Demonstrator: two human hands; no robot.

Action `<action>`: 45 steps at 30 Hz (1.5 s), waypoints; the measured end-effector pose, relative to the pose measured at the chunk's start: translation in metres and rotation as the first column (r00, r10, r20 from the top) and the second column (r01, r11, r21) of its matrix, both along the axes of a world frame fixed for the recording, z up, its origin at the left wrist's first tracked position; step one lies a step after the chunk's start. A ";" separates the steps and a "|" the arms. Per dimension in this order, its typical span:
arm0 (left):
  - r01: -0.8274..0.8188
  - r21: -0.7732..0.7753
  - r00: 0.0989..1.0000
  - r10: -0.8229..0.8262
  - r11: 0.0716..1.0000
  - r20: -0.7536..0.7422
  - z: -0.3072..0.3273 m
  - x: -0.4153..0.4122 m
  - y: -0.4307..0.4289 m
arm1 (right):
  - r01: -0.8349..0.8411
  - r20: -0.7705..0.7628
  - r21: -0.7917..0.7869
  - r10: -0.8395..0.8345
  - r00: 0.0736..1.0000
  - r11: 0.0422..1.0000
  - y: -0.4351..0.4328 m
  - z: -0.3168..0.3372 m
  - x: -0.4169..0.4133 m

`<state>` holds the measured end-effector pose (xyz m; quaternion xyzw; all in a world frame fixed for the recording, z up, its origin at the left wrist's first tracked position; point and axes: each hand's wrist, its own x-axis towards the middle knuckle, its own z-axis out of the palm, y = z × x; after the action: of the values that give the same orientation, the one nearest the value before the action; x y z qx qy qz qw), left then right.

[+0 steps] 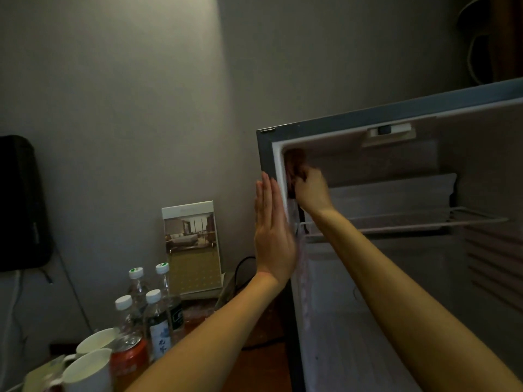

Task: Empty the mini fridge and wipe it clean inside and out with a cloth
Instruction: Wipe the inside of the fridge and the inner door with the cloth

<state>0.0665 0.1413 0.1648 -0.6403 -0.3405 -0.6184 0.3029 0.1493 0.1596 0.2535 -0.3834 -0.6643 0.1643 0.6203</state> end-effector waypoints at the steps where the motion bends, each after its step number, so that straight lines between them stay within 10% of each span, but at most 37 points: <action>1: -0.009 0.004 1.000 0.009 1.000 0.000 0.000 0.000 0.000 | 0.030 0.034 -0.062 -0.028 0.999 0.998 0.009 -0.004 0.001; 8: -0.061 0.067 0.998 0.060 0.996 0.006 -0.002 -0.002 0.004 | 0.217 0.419 -0.126 -0.146 0.896 0.968 -0.010 -0.044 0.016; 17: 0.033 0.068 0.999 -0.034 0.997 0.012 -0.004 0.000 0.000 | 0.097 0.106 0.087 -0.106 0.989 0.991 -0.047 -0.011 0.010; 23: -0.047 0.044 0.999 0.047 0.998 -0.007 -0.008 -0.002 0.004 | 0.210 0.223 -0.067 -0.191 0.956 0.975 0.000 -0.027 0.005; 27: -0.023 0.033 1.000 0.023 0.999 0.001 -0.013 -0.001 0.002 | 0.332 0.387 0.135 -0.358 0.850 0.934 -0.012 -0.074 0.013; 35: 0.089 -0.025 0.996 -0.089 0.996 0.027 -0.032 -0.001 -0.004 | 0.019 0.051 0.477 -0.050 0.997 0.879 -0.038 -0.142 0.013; 45: 0.068 -0.119 0.998 -0.068 0.991 0.007 -0.092 -0.002 -0.004 | -0.139 -0.242 0.156 0.174 0.954 0.978 -0.036 -0.227 0.012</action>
<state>0.0642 0.1369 0.0728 -0.6673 -0.3552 -0.6080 0.2425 0.1615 0.1236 0.0265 -0.2617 -0.6171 0.2148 0.7103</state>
